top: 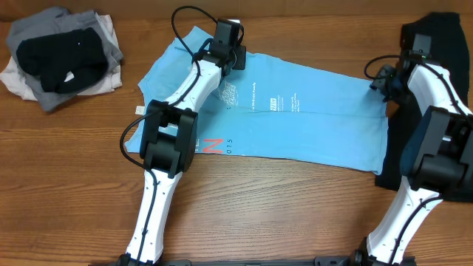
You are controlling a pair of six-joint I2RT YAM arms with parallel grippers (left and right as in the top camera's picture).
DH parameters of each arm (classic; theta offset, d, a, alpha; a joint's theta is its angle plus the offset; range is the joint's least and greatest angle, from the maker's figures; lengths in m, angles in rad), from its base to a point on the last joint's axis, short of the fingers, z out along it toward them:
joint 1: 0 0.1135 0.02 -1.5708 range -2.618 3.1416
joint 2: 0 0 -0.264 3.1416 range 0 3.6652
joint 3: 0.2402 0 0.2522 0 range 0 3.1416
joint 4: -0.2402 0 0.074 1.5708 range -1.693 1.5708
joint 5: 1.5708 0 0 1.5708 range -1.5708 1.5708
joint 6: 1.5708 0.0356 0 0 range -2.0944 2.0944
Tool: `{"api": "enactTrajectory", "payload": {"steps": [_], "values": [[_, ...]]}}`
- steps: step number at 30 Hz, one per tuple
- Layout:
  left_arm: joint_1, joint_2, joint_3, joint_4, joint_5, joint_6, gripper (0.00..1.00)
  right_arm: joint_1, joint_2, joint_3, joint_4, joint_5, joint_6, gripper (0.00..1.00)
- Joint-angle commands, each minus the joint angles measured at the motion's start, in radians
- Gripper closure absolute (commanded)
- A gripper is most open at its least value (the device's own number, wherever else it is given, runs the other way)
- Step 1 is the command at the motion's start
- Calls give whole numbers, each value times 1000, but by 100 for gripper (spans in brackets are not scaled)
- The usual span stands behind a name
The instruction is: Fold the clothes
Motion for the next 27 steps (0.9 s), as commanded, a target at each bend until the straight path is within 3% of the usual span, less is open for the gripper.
{"api": "enactTrajectory", "payload": {"steps": [1, 10, 14, 18, 27], "values": [[5, 15, 11, -2, -12, -6, 75, -5, 10, 3, 23, 6, -4, 40], [5, 15, 11, -3, -12, -6, 74, -4, 13, 3, 82, -81, -3, 42], [5, 15, 11, -3, -12, -6, 74, -4, 13, 3, 93, -80, -3, 46], [5, 15, 11, -2, -11, -6, 74, -4, 13, 3, 103, -82, -3, 56], [5, 15, 11, -3, -11, -5, 73, -4, 51, 3, 111, -84, -3, 55]]}}
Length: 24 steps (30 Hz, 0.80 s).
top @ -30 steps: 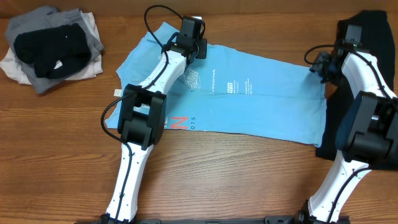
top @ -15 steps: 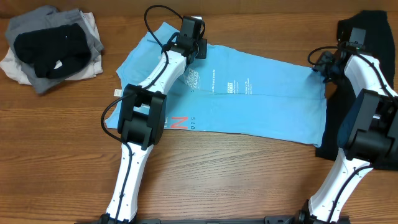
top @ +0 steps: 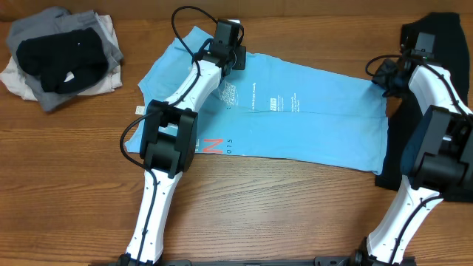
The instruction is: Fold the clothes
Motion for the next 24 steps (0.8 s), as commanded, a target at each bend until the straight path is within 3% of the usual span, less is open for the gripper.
{"api": "enactTrajectory", "payload": {"steps": [1, 8, 12, 15, 17, 24], "values": [[6, 15, 11, -2, -11, -5, 73, 3, 40, 3, 9, -3, -3, 55], [6, 15, 11, -2, -11, -5, 73, 3, 47, 3, 20, 1, -12, 55], [6, 15, 11, -1, -12, -5, 77, 3, 47, 3, 21, 2, -11, 72], [6, 10, 14, 3, -13, 14, 80, 3, 47, 3, 21, 6, -6, 91], [6, -2, 21, -5, -12, 34, 82, 3, 47, 4, 17, 28, 4, 96], [6, -75, 61, -55, -28, 81, 84, 3, 47, 4, 12, 53, 5, 96]]}}
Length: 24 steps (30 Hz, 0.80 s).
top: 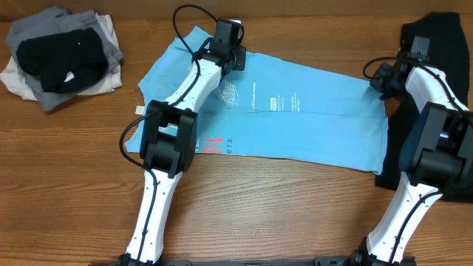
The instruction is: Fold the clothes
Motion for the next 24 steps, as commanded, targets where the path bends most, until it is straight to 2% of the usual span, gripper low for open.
{"api": "enactTrajectory", "payload": {"steps": [1, 13, 17, 19, 21, 22, 24], "values": [[6, -83, 48, -28, -21, 41, 84, 2, 13, 4, -3, 31, 4, 96], [6, -156, 58, -175, -92, 69, 80, 1, 13, 4, -35, 87, 24, 96], [6, -175, 58, -231, -118, 90, 73, 1, 13, 4, -40, 88, 51, 96], [6, -184, 58, -259, -150, 95, 75, -1, 13, 4, -43, 86, 66, 96], [6, -189, 58, -286, -173, 106, 84, -2, 13, 4, -45, 86, 73, 96], [6, -191, 58, -299, -174, 120, 85, -3, 13, 4, -46, 86, 73, 96], [6, -191, 58, -312, -169, 142, 81, -3, 13, 4, -48, 86, 73, 96]]}}
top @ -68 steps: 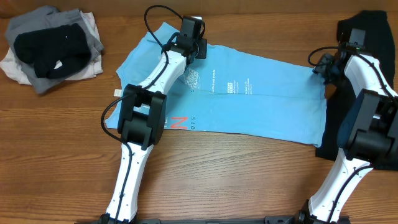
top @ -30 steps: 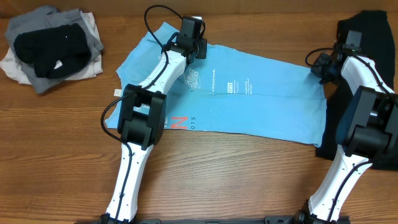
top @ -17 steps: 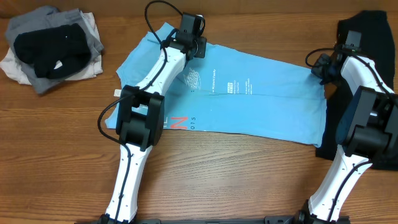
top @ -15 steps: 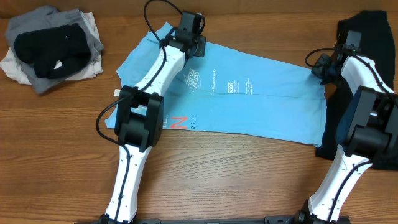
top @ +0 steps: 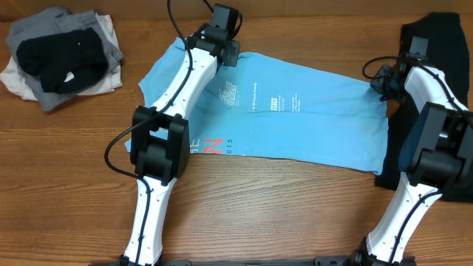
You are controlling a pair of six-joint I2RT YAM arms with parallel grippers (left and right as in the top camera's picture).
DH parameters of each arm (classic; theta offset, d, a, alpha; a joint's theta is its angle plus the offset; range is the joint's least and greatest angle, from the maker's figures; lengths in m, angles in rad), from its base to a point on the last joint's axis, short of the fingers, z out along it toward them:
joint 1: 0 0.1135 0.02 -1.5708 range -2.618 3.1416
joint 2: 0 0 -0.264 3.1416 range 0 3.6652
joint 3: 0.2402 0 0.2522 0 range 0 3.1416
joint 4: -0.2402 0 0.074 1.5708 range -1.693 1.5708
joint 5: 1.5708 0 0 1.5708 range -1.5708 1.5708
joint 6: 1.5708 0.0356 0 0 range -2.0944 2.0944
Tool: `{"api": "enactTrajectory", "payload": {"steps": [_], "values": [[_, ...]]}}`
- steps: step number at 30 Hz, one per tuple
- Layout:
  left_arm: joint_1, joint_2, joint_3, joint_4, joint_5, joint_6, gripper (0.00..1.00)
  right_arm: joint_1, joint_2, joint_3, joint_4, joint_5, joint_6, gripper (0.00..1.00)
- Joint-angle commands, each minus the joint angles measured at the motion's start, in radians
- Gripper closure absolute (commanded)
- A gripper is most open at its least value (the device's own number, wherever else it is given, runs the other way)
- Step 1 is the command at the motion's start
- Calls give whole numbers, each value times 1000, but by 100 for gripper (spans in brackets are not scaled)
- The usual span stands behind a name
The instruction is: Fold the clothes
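Note:
A light blue T-shirt (top: 295, 122) with white print lies spread flat across the middle of the wooden table. My left gripper (top: 225, 53) is at the shirt's far edge near the collar. Its fingers are hidden under the wrist, so their state does not show. My right gripper (top: 375, 78) is at the shirt's far right corner, low over the cloth. It is too dark and small to tell whether it is open or shut.
A pile of grey, black and white clothes (top: 63, 55) sits at the far left corner. A black garment (top: 443, 29) lies along the right side under my right arm. Both arm bases stand at the near edge.
My left gripper has shifted a little farther back and left along the shirt's far edge, and its elbow has swung left, uncovering more of the red print. The right gripper and shirt look unchanged.
At the oldest moment both grippers were at the shirt's far edge, left near the collar and right at the right corner. The right gripper then shifted slightly up and later back toward the corner. The shirt has stayed flat, and only the left arm has moved since.

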Motion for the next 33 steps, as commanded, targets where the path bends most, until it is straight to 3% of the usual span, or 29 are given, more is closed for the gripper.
{"api": "enactTrajectory", "payload": {"steps": [1, 2, 3, 8, 11, 13, 16, 20, 22, 26, 28, 33], "values": [[6, -50, 25, -25, -25, 73, 71, -8, 13, 4, -16, 31, 20, 96], [6, -50, 25, -30, -7, 97, 56, -8, 13, 4, -17, 30, 20, 96], [6, -49, 25, -28, 11, 111, 53, -8, 13, 4, -17, 27, 20, 96], [18, -48, 25, 8, 118, 70, 56, -8, 13, 4, -17, 6, 20, 96], [43, -34, 24, 23, 132, -38, 52, -8, 13, 4, -25, 0, 20, 96], [70, -21, 24, 32, 199, -45, 50, -8, 13, 4, -32, 0, 20, 96], [113, -2, 24, 35, 274, 30, 44, -8, 13, 4, -42, 0, 20, 96], [164, 6, 24, 29, 373, 157, 42, -8, 13, 4, -42, 0, 20, 96], [185, 6, 24, 29, 455, 164, 43, -8, 13, 4, -35, -4, 20, 96], [187, 14, 24, 25, 482, 3, 53, -8, 13, 4, -32, -20, 28, 96], [177, 29, 24, 26, 577, -144, 53, -8, 13, 4, -32, -30, 27, 96], [155, 31, 24, 21, 628, -322, 53, -8, 13, 4, -39, -30, 27, 96]]}}
